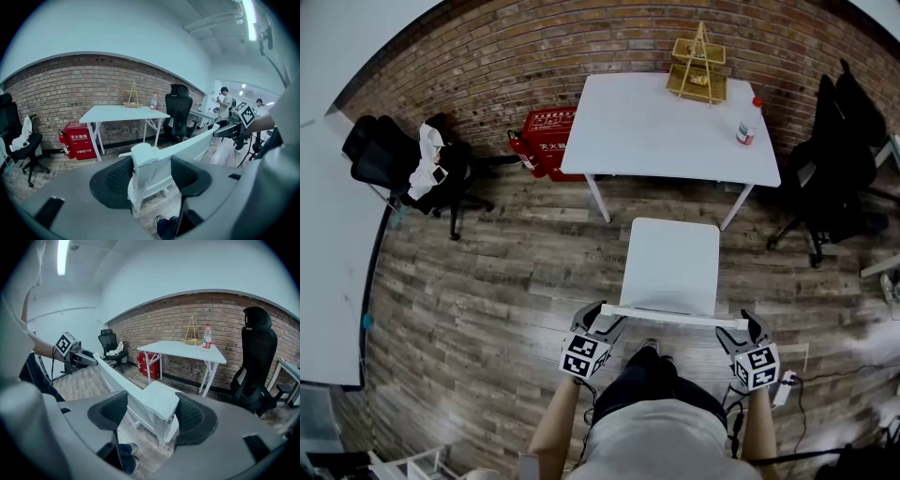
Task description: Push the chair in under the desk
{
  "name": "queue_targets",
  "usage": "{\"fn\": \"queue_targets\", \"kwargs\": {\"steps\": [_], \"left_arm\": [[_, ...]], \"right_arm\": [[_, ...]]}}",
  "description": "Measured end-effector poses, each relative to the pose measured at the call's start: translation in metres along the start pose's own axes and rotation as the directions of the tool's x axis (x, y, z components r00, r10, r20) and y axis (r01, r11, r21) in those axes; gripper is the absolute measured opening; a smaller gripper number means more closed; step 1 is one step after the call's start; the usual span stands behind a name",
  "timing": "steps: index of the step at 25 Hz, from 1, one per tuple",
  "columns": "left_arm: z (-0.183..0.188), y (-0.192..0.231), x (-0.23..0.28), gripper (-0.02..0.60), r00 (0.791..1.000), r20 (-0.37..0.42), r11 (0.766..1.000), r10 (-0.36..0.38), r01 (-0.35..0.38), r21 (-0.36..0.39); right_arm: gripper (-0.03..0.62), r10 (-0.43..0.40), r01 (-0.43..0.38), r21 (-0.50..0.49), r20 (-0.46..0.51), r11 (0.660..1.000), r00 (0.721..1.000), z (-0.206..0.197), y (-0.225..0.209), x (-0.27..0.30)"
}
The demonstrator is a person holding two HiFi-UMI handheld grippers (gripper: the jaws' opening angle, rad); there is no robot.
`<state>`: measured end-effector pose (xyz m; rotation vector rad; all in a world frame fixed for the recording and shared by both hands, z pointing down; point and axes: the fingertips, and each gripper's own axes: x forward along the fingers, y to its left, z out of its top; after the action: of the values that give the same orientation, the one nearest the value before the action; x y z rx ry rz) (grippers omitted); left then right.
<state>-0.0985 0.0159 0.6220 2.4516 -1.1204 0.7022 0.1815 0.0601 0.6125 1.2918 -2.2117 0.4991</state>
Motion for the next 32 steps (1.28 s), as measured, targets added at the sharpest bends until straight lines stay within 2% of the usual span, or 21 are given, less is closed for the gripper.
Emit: {"fn": "queue_targets", "kwargs": {"steps": [32], "left_arm": [[0.036, 0.042, 0.039, 0.267, 1.0, 0.002, 1.0, 0.004, -0.004, 0.002]], "right_arm": [[0.327, -0.013, 0.013, -0.005, 0.009, 1.0, 1.0, 0.038, -0.032, 0.045]]}}
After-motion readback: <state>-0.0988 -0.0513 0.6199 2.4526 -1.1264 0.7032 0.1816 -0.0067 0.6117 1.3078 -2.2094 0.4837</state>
